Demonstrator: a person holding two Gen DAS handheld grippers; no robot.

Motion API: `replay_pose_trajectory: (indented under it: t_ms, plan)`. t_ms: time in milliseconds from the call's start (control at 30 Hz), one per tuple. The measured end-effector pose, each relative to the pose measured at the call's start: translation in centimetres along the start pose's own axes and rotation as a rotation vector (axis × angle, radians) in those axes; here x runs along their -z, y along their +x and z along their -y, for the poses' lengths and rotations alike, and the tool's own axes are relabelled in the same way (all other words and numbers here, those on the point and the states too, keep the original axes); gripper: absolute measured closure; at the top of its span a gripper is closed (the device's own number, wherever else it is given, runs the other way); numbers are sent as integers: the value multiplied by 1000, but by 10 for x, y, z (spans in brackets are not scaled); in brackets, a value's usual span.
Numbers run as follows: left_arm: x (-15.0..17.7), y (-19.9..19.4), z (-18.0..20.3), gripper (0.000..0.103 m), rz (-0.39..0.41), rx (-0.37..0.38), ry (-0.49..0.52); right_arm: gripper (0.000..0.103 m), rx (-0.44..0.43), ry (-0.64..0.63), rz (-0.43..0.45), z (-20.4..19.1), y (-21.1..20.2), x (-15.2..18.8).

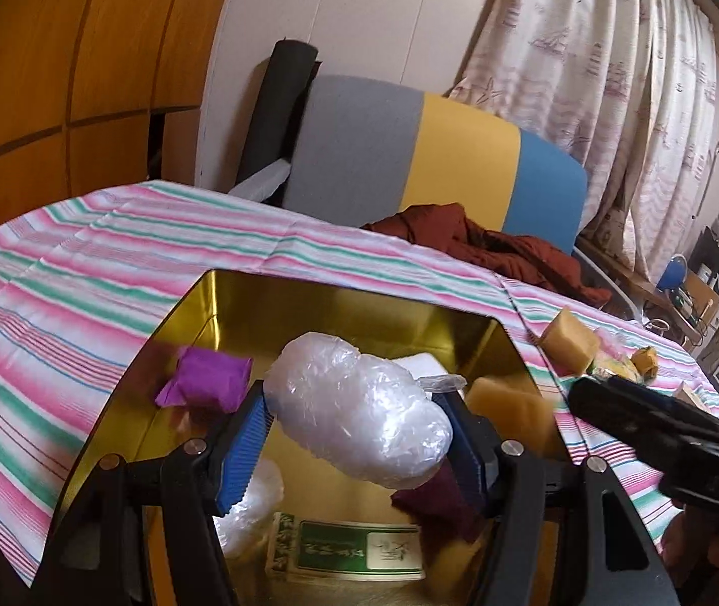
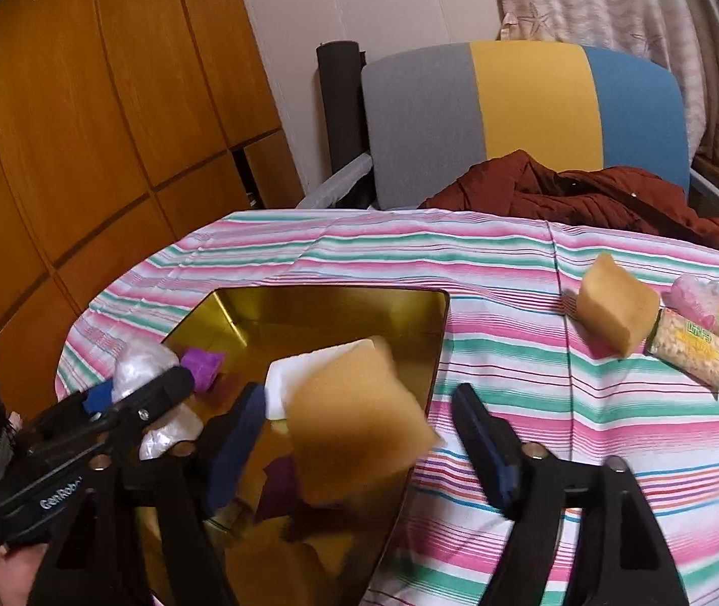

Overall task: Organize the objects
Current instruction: 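Carry the bag and sponge over the gold tray and open both tools, then move both tools back toward the remaining items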

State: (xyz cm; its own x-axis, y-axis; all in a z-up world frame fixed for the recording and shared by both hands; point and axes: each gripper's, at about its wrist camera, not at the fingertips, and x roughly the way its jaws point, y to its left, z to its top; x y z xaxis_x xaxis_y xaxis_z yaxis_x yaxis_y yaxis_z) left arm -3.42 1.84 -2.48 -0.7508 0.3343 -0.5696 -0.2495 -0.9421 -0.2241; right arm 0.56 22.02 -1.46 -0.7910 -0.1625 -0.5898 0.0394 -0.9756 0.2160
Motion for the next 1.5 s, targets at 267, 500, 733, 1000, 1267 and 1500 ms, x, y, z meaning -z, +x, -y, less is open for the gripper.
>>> replay_pose_trajectory:
  t_ms: [267, 500, 733, 1000, 1267, 1500]
  plan:
    - [1, 9, 5, 32, -26, -8, 13, 13, -5, 59, 11, 15, -15, 12]
    - [-1, 0, 8, 22, 12, -89, 23, 13, 2, 108, 17, 29, -22, 19]
    - [2, -11, 18, 22, 28, -55, 24, 13, 16, 152, 17, 44, -26, 24]
    - [8, -20, 26, 22, 31, -30, 1, 13, 27, 183, 9, 58, -29, 32]
    - [8, -29, 50, 22, 24, 64, 16, 13, 53, 204, 7, 76, -34, 37]
    - [13, -30, 88, 22, -1, 140, 91, 13, 89, 222, -11, 98, -38, 45]
